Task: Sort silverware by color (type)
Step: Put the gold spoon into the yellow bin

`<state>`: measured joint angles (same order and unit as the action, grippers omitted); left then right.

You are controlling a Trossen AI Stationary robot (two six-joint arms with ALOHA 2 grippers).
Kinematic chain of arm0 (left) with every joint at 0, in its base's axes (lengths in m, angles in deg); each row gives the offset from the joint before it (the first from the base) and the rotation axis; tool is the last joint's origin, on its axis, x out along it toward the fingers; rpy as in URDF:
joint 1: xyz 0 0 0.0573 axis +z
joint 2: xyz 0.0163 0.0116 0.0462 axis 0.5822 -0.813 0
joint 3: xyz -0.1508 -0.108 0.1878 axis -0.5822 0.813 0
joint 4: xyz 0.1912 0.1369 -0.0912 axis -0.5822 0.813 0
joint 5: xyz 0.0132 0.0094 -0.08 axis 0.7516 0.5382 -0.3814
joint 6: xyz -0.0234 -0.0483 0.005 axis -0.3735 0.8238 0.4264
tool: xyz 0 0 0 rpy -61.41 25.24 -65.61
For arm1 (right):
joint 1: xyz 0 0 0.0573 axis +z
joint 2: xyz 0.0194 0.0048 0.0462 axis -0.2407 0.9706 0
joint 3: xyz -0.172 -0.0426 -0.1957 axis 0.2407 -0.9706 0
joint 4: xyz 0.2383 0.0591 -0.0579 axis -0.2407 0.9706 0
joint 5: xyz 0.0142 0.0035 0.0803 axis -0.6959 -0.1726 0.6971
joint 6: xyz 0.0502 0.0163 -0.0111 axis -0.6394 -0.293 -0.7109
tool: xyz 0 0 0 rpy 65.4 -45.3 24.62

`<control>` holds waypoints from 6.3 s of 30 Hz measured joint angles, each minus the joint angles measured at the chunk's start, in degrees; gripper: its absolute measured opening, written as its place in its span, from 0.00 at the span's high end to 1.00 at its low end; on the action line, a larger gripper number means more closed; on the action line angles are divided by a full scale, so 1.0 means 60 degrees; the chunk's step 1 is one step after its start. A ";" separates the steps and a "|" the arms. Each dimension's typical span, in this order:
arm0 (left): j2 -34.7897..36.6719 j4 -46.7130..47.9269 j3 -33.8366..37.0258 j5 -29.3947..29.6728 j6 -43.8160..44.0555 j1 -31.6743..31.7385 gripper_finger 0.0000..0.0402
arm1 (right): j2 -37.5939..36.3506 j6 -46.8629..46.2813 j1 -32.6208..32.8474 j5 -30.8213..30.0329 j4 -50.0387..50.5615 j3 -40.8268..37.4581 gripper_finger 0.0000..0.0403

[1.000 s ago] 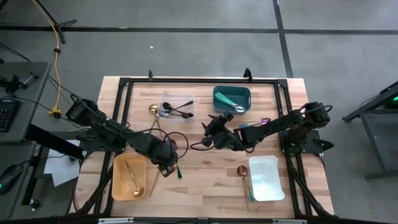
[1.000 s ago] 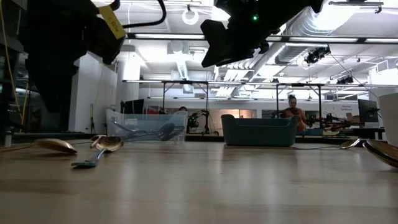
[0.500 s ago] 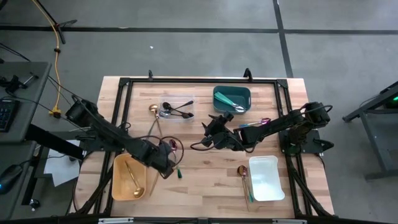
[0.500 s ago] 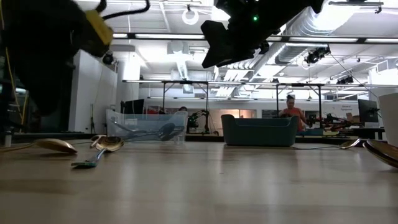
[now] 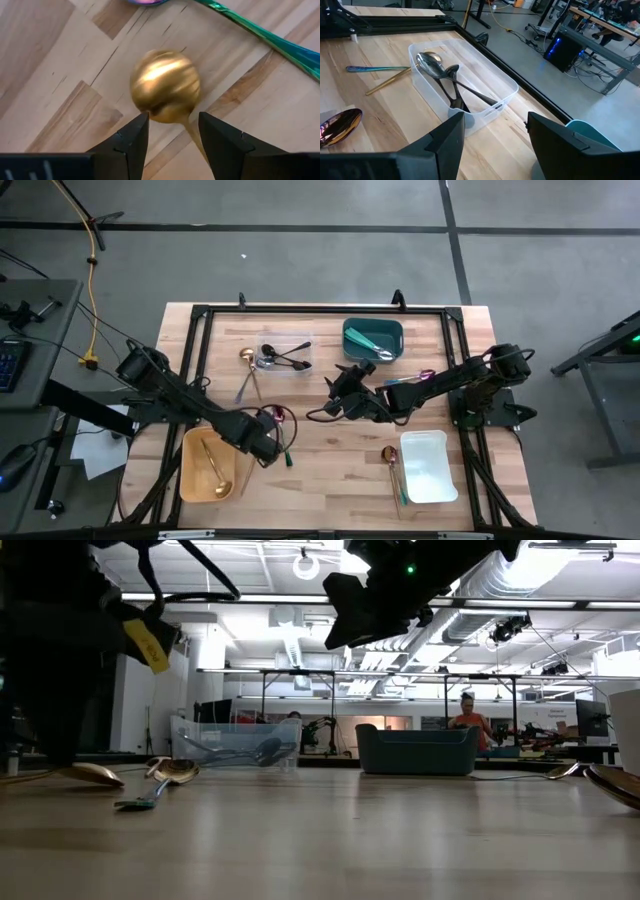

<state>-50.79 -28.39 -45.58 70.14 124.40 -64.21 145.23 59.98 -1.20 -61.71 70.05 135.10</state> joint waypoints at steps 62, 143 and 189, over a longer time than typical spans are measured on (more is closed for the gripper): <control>-0.0567 -0.0751 0.0000 -0.0935 -0.0360 0.0229 0.89 | 0.0000 -0.0171 0.0000 -0.0007 0.0069 0.0000 0.47; 0.8085 -1.3579 0.6554 -0.0801 -1.2973 0.3506 0.99 | 0.0029 0.2990 -0.0268 0.4313 -0.4510 -0.0701 0.47; 0.4590 -0.0381 0.0747 -0.0338 -1.1700 -0.5854 0.99 | 0.0036 0.2320 -0.0366 0.4315 -0.4002 -0.0812 0.47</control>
<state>-23.25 -30.68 -41.10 68.11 54.20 -99.33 145.45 73.90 -3.39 -35.82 46.04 130.23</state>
